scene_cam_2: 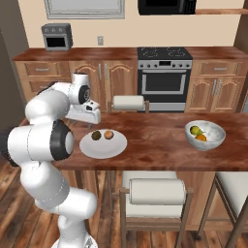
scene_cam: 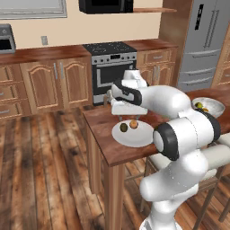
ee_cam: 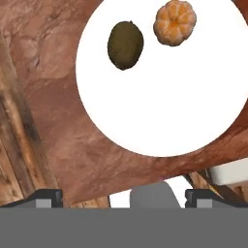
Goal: Take the fruits from the plate on the dining counter and place two fruits in each bowl.
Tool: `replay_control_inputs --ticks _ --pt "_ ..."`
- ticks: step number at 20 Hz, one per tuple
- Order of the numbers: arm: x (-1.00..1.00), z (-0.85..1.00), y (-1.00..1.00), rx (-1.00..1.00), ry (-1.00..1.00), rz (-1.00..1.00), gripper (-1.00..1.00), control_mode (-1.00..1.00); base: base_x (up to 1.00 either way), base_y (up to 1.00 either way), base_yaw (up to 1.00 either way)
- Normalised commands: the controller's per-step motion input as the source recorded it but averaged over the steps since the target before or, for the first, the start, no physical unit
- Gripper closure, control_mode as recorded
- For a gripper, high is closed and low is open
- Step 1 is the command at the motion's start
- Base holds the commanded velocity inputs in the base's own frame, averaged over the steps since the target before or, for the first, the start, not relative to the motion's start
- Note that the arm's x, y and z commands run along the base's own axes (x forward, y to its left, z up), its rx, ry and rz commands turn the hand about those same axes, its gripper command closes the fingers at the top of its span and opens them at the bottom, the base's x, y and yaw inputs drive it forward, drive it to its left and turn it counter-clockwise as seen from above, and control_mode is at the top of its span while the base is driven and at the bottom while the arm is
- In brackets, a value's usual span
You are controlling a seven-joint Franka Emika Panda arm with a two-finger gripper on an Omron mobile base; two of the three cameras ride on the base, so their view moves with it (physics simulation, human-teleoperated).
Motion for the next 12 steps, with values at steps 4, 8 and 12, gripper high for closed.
replay_control_inputs --ticks 4,8,12 --pt "0.59 -0.32 -0.06 0.0 -0.17 0.01 -1.0 -1.0 0.0 0.0 0.0" --pt "0.38 -0.26 -0.21 0.0 -0.25 0.0 -1.0 -1.0 0.0 0.0 0.0" --pt "0.42 -0.54 -0.05 0.02 -0.24 0.0 -1.0 -1.0 0.0 0.0 0.0"
